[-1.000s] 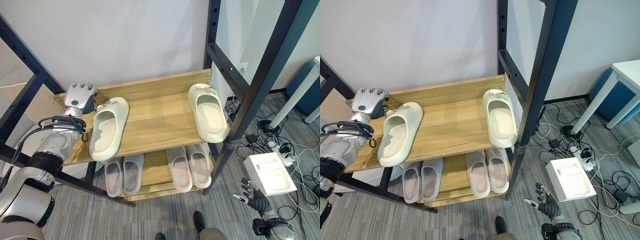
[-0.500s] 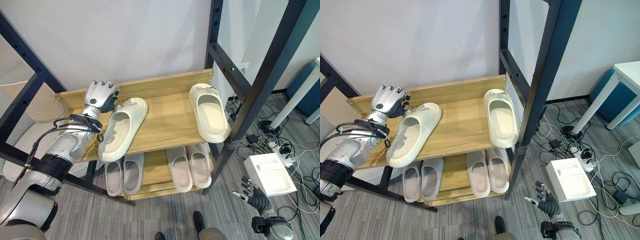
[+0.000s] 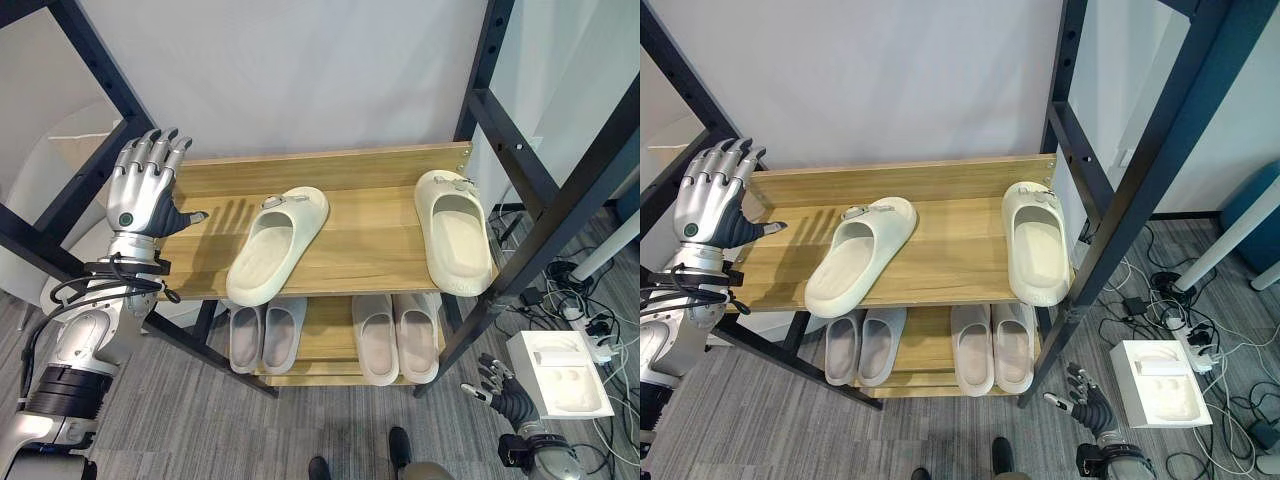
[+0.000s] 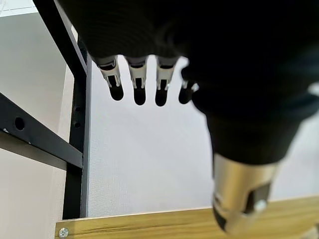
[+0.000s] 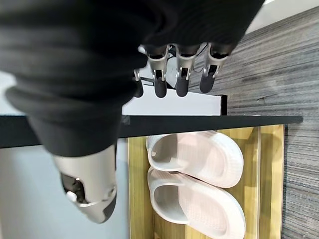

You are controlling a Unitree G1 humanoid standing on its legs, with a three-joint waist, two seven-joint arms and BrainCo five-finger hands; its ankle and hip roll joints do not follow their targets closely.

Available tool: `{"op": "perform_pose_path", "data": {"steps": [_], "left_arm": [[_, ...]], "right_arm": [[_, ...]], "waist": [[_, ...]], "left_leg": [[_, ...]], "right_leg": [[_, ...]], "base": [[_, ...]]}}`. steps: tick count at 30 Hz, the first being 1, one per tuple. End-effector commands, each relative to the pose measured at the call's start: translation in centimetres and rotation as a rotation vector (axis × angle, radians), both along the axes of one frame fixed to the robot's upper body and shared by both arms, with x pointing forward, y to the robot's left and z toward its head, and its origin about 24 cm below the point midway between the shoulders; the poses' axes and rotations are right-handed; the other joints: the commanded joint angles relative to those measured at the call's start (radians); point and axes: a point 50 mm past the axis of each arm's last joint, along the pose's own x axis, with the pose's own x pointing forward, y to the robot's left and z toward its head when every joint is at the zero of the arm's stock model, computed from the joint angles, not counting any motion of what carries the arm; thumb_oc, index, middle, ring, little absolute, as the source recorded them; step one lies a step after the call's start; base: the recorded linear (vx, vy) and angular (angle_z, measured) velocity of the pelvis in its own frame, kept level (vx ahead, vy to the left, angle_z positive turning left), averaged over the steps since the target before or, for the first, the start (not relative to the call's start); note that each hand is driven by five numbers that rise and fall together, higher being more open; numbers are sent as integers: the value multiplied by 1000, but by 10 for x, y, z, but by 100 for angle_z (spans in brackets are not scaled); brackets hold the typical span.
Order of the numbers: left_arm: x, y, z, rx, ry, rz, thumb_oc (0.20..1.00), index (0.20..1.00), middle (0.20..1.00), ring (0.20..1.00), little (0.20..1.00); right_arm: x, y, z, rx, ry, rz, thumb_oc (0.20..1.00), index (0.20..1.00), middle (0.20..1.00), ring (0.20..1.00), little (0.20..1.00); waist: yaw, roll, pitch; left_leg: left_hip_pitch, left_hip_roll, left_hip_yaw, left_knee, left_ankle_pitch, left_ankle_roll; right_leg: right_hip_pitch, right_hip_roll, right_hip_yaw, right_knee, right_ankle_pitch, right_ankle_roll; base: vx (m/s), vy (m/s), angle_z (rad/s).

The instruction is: Arrange the slippers neatly on the shoe rack.

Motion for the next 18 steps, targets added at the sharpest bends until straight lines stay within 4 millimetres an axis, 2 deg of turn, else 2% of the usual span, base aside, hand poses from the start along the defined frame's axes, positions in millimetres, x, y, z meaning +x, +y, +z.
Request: {"op": "perform_pose_path", "data": {"steps": [1, 12, 18], "left_arm": [[12, -1, 24, 7, -82, -9, 1000, 1000, 1000, 1000, 1000], [39, -33, 23, 9, -22, -88, 1000, 1000, 1000, 1000, 1000], [49, -32, 18, 46, 26, -58, 1000, 1000, 1000, 1000, 1000]], "right_arm": [[7, 5, 9, 15, -67, 11, 1000, 1000, 1000, 1000, 1000], [2, -1, 8, 3, -58, -12, 1000, 1000, 1000, 1000, 1000], [0, -4, 9, -2, -56, -20, 1000, 1000, 1000, 1000, 1000]], "waist": [[-31, -33, -38], [-67, -26, -32], [-82, -19, -29]], "left_leg": [[8, 15, -58, -1, -60, -28], [9, 16, -38, -1, -67, -25], [11, 17, -25, -1, -69, -25]], "right_leg": [[65, -45, 0, 5, -110, 78], [51, -47, 19, 6, -103, 84], [44, -46, 32, 6, -101, 87]], "base": [[0, 0, 0], [2, -1, 0], [8, -2, -4]]}}
